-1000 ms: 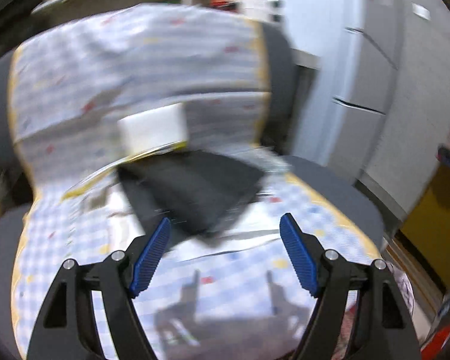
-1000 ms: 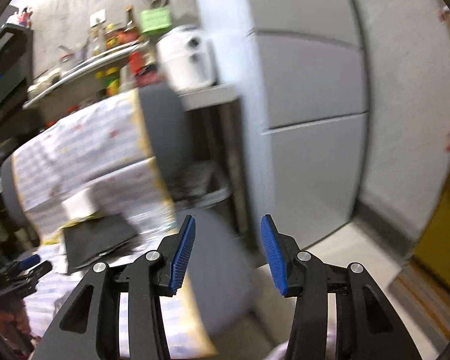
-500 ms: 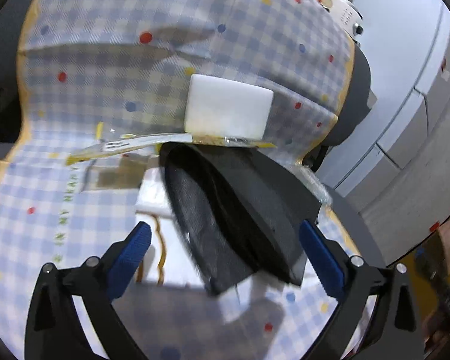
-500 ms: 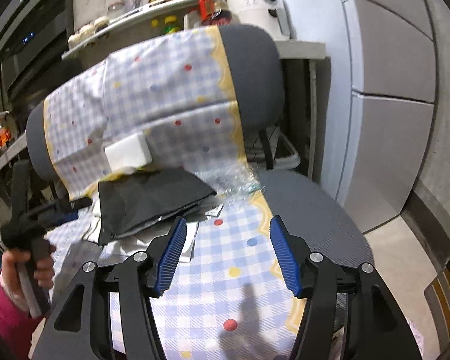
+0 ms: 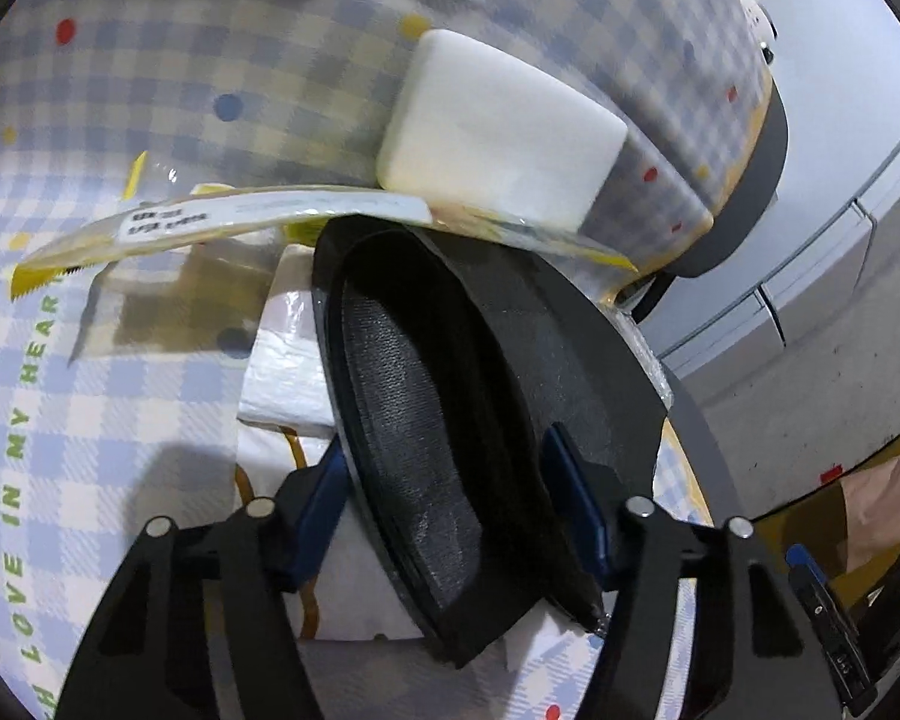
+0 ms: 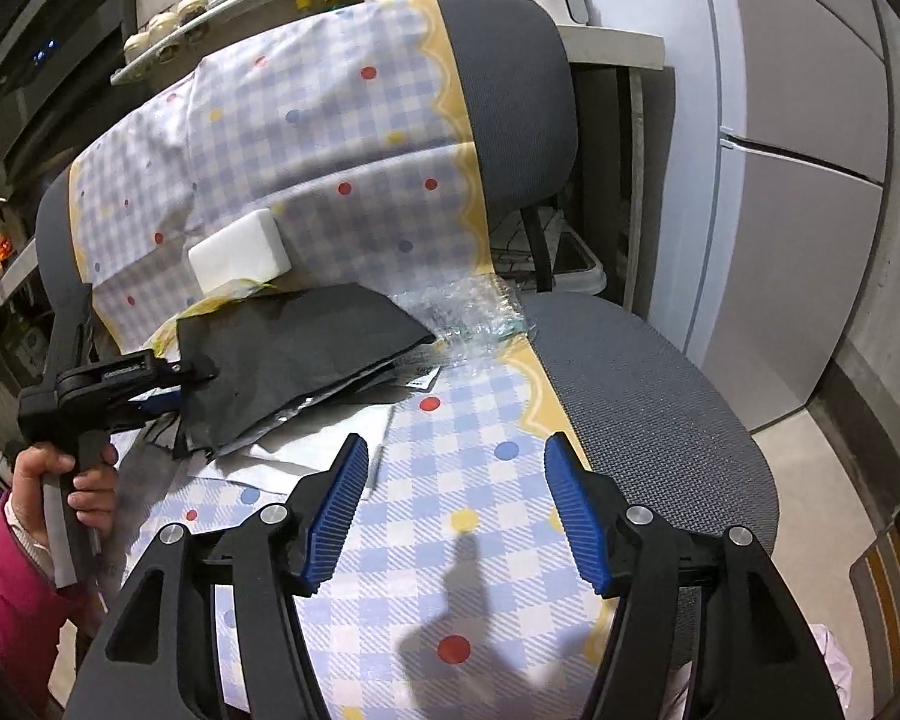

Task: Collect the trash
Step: 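Grasp the black plastic sheet with the left tool while the right tool grasps a white tissue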

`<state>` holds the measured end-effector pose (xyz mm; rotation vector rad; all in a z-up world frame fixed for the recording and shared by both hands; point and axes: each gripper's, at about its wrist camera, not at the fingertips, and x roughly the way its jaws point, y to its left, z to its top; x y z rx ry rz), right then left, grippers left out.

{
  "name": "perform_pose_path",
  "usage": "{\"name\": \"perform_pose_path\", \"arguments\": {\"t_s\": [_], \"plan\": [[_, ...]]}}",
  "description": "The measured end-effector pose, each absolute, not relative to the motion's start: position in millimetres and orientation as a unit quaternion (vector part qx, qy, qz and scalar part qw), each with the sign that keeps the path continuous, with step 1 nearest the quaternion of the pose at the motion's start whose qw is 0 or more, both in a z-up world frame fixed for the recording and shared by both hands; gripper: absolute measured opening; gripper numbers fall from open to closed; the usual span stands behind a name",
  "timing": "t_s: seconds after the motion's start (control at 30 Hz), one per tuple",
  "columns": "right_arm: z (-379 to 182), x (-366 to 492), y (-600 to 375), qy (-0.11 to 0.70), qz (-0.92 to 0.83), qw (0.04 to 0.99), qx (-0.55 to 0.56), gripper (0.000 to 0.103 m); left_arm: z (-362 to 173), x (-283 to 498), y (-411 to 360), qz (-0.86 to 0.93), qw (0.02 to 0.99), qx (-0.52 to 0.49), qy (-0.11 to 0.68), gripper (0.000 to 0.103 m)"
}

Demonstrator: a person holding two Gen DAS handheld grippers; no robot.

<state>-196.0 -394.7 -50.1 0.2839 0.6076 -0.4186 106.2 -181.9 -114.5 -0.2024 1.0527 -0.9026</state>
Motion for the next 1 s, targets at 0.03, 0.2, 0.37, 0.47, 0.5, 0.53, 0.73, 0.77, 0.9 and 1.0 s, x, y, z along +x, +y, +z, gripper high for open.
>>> {"name": "perform_pose_path", "arguments": {"t_s": [0.03,0.2,0.37,0.47,0.5,0.53,0.73,0.77,0.9,1.0], "plan": [[-49.9,-195.7,-393.4,0.296,-0.203,0.923,0.138,0.062,-114.3,106.8,-183.9,-0.416,0.764,-0.09,0.485,0.056],[-42.3,-203.7,-383.4,0.288,-0.202,0.928,0.127,0.062,-95.8,93.9,-192.5,-0.432,0.769,-0.073,0.466,0.023],[-35.1,-216.0,-375.3,0.277,-0.204,0.931,0.121,0.062,-48.5,58.9,-183.5,-0.456,0.804,-0.055,0.378,0.006],[-30.6,-224.3,-371.1,0.267,-0.206,0.933,0.121,0.062,-16.3,34.6,-172.5,-0.464,0.827,-0.048,0.315,0.004],[-29.2,-226.2,-370.0,0.265,-0.207,0.934,0.121,0.062,-6.5,27.2,-168.8,-0.464,0.833,-0.046,0.296,0.003],[-27.5,-228.9,-368.8,0.262,-0.208,0.935,0.121,0.062,3.9,19.3,-163.8,-0.464,0.84,-0.046,0.276,0.003],[-19.5,-234.5,-362.0,0.256,-0.195,0.939,0.12,0.068,59.7,-23.5,-122.3,-0.422,0.888,-0.041,0.175,0.003],[-19.9,-232.1,-359.9,0.257,-0.189,0.94,0.118,0.068,62.8,-27.2,-114.0,-0.411,0.896,-0.037,0.167,0.003],[-28.9,-210.7,-351.9,0.272,-0.159,0.941,0.124,0.069,60.1,-44.0,-81.3,-0.35,0.926,-0.009,0.139,0.003],[-41.6,-184.1,-343.2,0.286,-0.129,0.94,0.132,0.069,45.9,-40.7,-59.3,-0.322,0.935,-0.009,0.15,0.003]]}}
